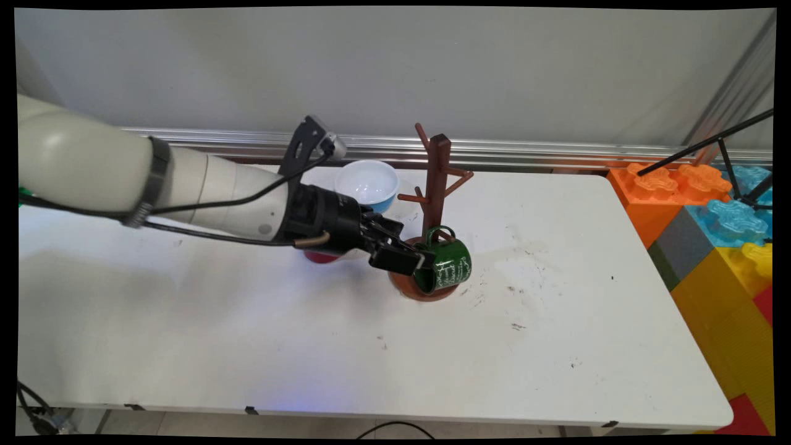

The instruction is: Pick up the green mug from the rack, then place the picked object on the table

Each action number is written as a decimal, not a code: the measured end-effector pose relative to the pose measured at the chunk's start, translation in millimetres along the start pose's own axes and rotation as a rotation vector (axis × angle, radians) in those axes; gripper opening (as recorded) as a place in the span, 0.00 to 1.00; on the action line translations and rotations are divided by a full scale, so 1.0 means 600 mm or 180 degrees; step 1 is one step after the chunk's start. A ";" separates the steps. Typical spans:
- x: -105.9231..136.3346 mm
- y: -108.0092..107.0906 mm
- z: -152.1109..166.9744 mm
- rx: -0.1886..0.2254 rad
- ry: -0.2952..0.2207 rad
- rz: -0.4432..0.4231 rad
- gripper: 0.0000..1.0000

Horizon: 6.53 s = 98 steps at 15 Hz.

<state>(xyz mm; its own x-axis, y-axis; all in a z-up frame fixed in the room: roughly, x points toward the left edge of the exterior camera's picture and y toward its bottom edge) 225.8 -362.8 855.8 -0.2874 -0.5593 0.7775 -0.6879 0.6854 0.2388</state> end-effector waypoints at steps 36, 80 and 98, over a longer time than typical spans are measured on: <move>-0.148 0.002 0.191 -0.0077 0.0588 -0.0595 1.00; -0.088 0.039 -0.009 -0.0349 0.0367 -0.0282 0.00; -0.020 0.040 -0.151 -0.0262 0.0177 0.1235 0.00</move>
<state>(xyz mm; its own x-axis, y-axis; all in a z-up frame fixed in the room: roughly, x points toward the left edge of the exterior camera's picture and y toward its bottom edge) 273.2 -297.8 904.8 -0.4774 -0.2270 0.8489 -0.4789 0.8772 -0.0347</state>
